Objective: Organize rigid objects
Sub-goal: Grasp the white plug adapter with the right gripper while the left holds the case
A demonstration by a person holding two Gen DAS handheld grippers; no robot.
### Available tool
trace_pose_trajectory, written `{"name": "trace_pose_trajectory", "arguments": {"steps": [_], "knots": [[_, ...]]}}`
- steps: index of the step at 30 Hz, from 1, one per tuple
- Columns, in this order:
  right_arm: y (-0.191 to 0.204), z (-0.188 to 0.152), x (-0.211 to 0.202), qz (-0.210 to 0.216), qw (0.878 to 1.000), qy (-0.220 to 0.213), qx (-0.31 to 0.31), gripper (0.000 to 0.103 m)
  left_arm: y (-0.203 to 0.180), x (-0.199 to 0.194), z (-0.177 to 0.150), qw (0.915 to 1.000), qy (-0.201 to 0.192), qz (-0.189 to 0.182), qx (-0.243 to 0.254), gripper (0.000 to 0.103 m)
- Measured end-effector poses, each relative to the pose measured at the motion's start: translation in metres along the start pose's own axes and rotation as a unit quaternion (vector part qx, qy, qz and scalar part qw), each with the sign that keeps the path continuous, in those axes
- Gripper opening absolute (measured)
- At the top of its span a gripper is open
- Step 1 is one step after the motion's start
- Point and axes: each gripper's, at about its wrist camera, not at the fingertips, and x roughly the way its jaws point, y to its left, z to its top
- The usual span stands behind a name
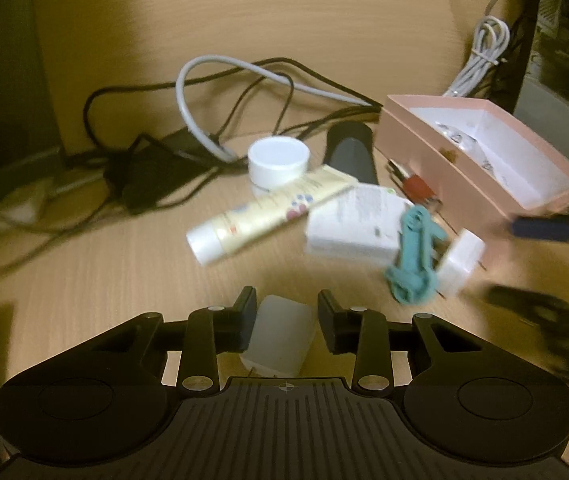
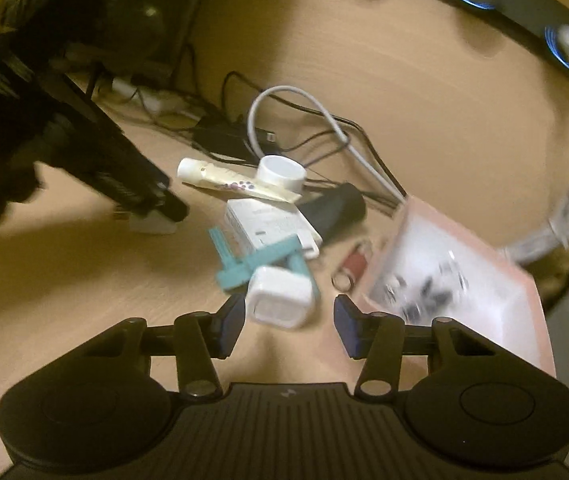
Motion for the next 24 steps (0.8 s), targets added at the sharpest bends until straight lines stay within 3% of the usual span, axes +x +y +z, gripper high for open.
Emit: {"name": "trace_pose_trajectory", "arguments": {"steps": [4, 9, 13, 16, 24], "knots": [[0.003, 0.006, 0.024, -0.003, 1.000, 0.008, -0.012, 0.046, -0.007, -0.018, -0.017, 0.9997, 0.004, -0.009, -0.021, 0.038], [0.004, 0.006, 0.032, 0.006, 1.000, 0.009, -0.003, 0.046, -0.014, -0.034, -0.034, 0.9964, 0.002, -0.018, -0.083, 0.038], [0.000, 0.001, 0.026, 0.033, 0.999, 0.023, 0.016, 0.025, -0.023, -0.038, -0.039, 0.9932, 0.005, -0.032, -0.112, 0.038], [-0.004, -0.011, 0.015, 0.044, 0.998, 0.037, 0.031, 0.024, -0.035, -0.040, -0.041, 0.9941, 0.006, -0.038, -0.102, 0.038], [-0.025, -0.045, -0.020, 0.024, 0.995, 0.055, 0.076, 0.024, -0.060, -0.040, -0.039, 0.9981, 0.010, -0.001, -0.060, 0.038]]}}
